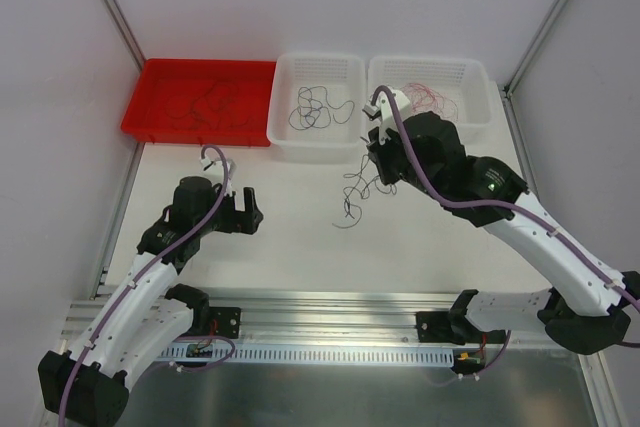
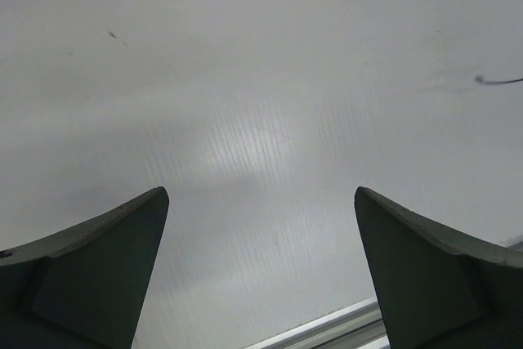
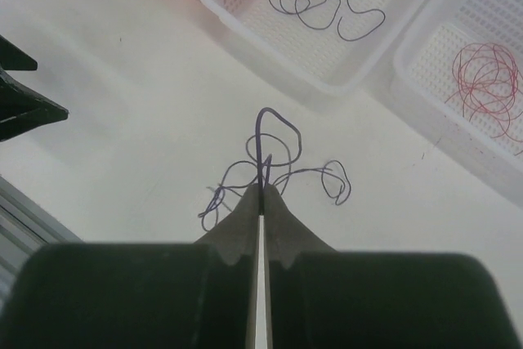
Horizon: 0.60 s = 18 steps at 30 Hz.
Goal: Untangle the cables
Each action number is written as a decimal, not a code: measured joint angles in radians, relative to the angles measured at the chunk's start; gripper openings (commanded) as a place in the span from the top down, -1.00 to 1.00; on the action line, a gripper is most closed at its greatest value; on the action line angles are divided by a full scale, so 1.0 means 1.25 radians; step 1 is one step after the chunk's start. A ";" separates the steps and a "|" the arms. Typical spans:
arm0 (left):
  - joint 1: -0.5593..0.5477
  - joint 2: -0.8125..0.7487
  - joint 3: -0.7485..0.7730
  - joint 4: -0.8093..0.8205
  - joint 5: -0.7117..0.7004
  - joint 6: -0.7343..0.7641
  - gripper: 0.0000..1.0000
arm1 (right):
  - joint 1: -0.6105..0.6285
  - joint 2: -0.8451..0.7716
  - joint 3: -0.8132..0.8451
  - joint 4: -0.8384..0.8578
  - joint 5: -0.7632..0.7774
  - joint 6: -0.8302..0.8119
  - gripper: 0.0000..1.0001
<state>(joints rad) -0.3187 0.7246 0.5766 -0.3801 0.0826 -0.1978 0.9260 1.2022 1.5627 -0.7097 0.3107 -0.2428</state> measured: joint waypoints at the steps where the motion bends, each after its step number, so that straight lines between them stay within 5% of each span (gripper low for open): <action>1: 0.000 0.000 0.000 0.003 0.015 -0.001 -0.98 | 0.000 0.000 -0.010 -0.004 0.002 0.002 0.99; 11: -0.024 0.013 -0.039 0.153 0.182 -0.150 -0.98 | 0.000 -0.016 -0.038 -0.009 -0.030 0.042 0.99; 18: -0.266 0.024 -0.144 0.400 0.139 -0.164 -0.97 | 0.000 -0.041 -0.045 0.008 -0.066 0.096 0.99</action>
<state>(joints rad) -0.6510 0.7551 0.3965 0.1204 0.2558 -0.4026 0.9260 1.1507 1.5066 -0.7002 0.2287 -0.1230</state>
